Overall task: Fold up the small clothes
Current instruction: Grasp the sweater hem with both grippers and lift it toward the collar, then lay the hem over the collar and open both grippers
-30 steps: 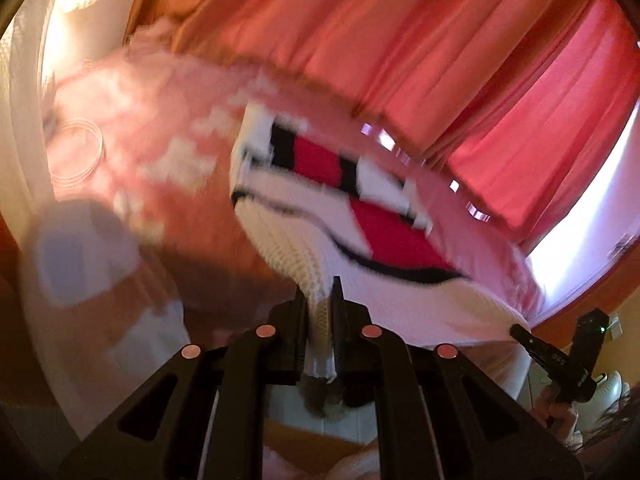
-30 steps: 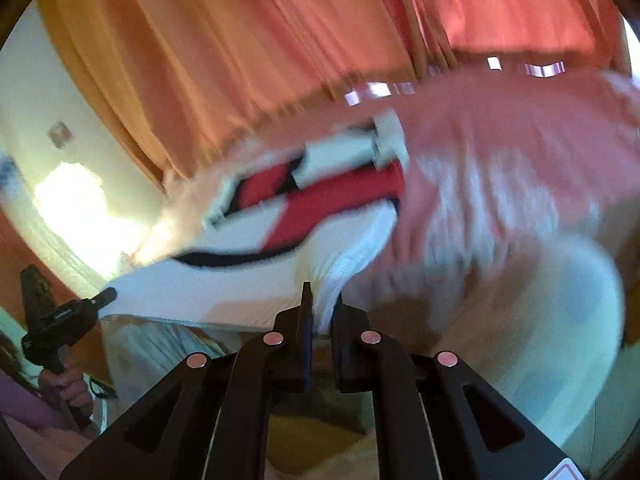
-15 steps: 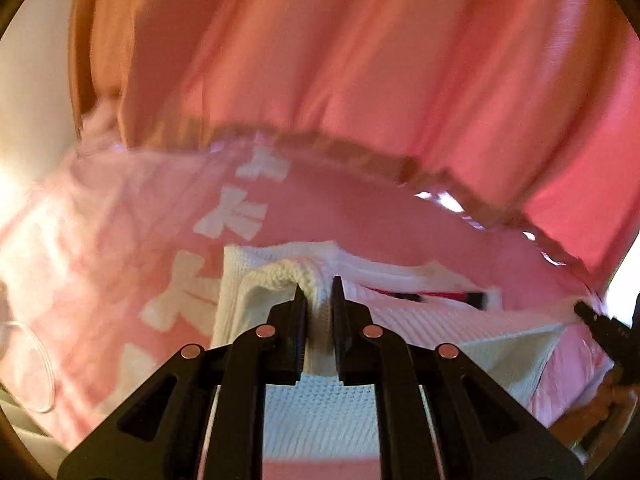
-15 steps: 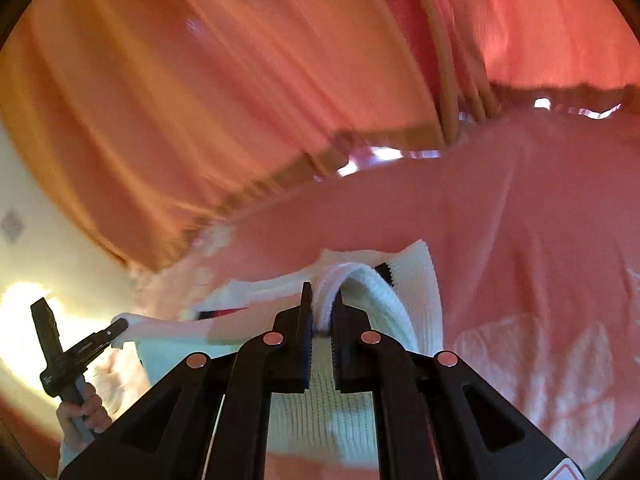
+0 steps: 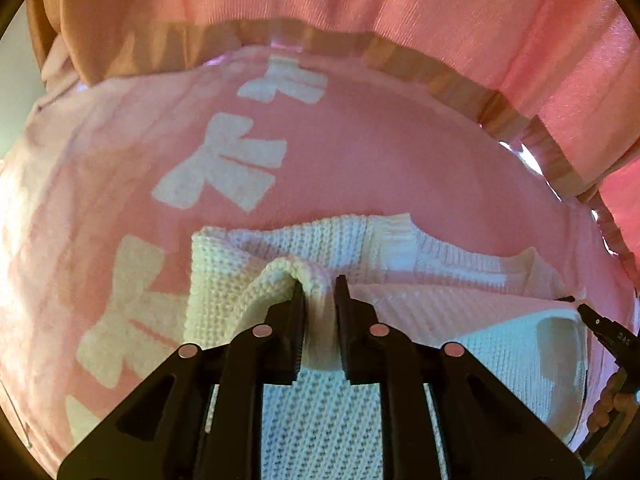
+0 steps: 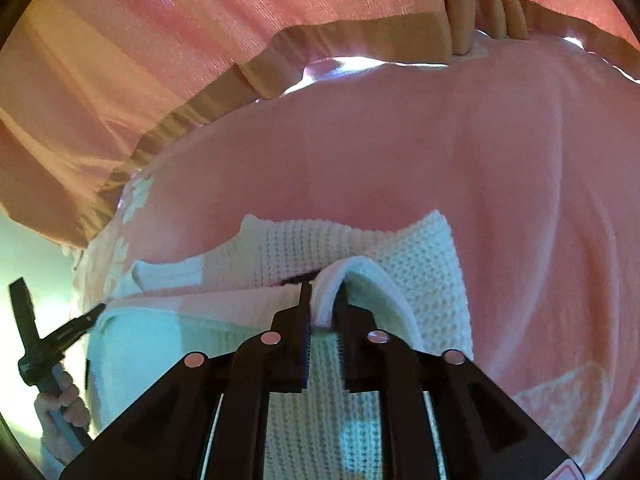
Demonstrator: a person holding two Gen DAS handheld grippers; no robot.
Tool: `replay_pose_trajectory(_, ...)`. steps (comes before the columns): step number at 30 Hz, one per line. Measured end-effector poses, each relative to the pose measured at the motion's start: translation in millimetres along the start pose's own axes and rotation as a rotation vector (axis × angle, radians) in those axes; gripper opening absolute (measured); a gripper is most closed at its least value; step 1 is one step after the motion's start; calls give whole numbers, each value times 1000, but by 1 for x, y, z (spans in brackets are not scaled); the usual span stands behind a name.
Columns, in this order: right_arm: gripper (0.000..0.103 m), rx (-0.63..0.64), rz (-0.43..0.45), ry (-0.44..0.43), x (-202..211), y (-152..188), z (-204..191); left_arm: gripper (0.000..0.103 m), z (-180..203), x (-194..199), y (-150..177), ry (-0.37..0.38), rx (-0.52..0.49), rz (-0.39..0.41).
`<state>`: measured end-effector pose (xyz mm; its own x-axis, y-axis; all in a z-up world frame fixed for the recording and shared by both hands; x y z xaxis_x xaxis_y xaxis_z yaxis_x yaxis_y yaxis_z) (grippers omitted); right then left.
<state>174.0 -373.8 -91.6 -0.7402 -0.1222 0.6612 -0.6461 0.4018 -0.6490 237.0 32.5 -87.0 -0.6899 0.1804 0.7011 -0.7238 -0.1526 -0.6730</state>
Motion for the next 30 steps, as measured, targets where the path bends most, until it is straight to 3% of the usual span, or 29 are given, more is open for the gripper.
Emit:
replay_pose_trajectory(2, 19, -11, 39, -14, 13, -9, -1, 21, -2, 7, -7, 5, 23, 33)
replay_pose_trajectory(3, 27, -5, 76, -21, 24, -16, -4, 29, -2, 14, -13, 16, 31, 62)
replay_pose_trajectory(4, 43, 8, 109, -16, 34, -22, -5, 43, -3, 23, -21, 16, 29, 106)
replay_pose_trajectory(5, 52, 34, 159, -1, 48, -29, -6, 53, -5, 36, -29, -8, 13, 170)
replay_pose_trajectory(6, 63, 64, 197, 10, 58, -33, -7, 71, -8, 48, -36, -36, -8, 235)
replay_pose_trajectory(7, 64, 112, 226, 23, 68, -35, -7, 84, -11, 63, -42, -54, -32, 301)
replay_pose_trajectory(10, 64, 168, 193, 26, 69, -25, -4, 88, -14, 78, -46, -25, -85, 336)
replay_pose_trajectory(12, 64, 174, 133, 24, 55, -11, 2, 88, -18, 75, -41, 8, -104, 301)
replay_pose_trajectory(17, 64, 221, 2, 23, 15, 22, 7, 88, -23, 33, -23, 9, -114, 158)
replay_pose_trajectory(20, 62, 216, -23, 34, 2, 28, 9, 83, -18, 16, -17, 25, -105, 110)
replay_pose_trajectory(21, 54, 207, -25, 29, 1, 28, 10, 76, -14, 13, -15, 42, -101, 96)
replay_pose_trajectory(22, 32, 195, -30, 20, -1, 28, 9, 62, -11, 10, -13, 60, -97, 76)
replay_pose_trajectory(23, 20, 176, -42, 0, -1, 27, 7, 51, -5, 4, -10, 86, -98, 32)
replay_pose_trajectory(24, 12, 165, -39, 1, 1, 24, 5, 20, 0, -2, -7, 103, -104, -5)
replay_pose_trajectory(25, 10, 171, -18, -6, 8, 18, 0, 6, 4, -6, -4, 95, -115, -33)
replay_pose_trajectory(27, 9, 180, 51, -44, 29, 2, -14, 6, 10, 4, -11, 70, -129, 18)
replay_pose_trajectory(30, 8, 182, 163, -88, 63, -23, -27, 6, 8, 25, -31, 77, -58, 80)
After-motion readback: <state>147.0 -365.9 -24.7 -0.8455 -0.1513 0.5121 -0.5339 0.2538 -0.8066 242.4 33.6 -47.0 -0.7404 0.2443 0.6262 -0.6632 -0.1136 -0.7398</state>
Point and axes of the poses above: each gripper's, at about its wrist camera, not at the fingertips, and x roughly against the way its jaws point, z to its right, y to its underside, the point moved 6 cm from there along -x, roughly the way its jaws point, and after that the axes turned 15 degrees about z, right-handed, at the moved point
